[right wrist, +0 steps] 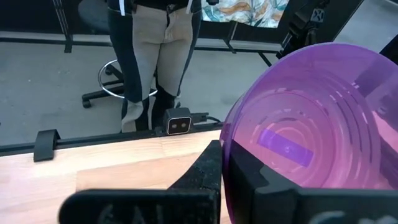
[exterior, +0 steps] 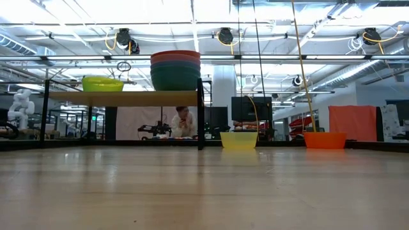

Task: Place and stack bowls onto a shelf
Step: Stack the purple bowl on top of the green bowl on the shelf

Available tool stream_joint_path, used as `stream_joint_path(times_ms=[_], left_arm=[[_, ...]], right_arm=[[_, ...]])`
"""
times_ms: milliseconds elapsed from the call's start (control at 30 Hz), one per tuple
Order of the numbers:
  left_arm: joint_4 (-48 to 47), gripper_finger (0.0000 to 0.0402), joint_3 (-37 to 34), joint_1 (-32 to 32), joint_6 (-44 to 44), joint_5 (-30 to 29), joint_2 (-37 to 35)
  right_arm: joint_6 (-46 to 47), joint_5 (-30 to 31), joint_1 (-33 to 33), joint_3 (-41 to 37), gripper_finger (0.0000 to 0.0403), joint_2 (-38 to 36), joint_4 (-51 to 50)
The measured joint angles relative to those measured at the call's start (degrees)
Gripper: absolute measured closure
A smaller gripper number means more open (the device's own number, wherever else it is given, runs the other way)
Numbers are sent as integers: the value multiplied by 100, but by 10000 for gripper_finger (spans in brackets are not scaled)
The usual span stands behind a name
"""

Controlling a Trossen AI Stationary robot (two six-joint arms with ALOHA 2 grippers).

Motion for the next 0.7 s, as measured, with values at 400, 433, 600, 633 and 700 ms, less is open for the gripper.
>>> stream_joint_path(times_ms=[400,433,600,633,700], left_arm=[[134,347,-125,2,115,4,7],[138,357,-125,2,156,4,7],[242,393,-127,0,139,29,7],[263,393,-127,0,93,33,7],[268,396,-127,2,18,33,7]], right_arm=[[0,-4,0,0,403,0,-62],[0,-4,0,0,403,-2,-62],[-26,-44,2,0,403,-1,-52],[-26,-44,2,0,403,-1,-46],[-16,-44,2,0,403,-2,-45]])
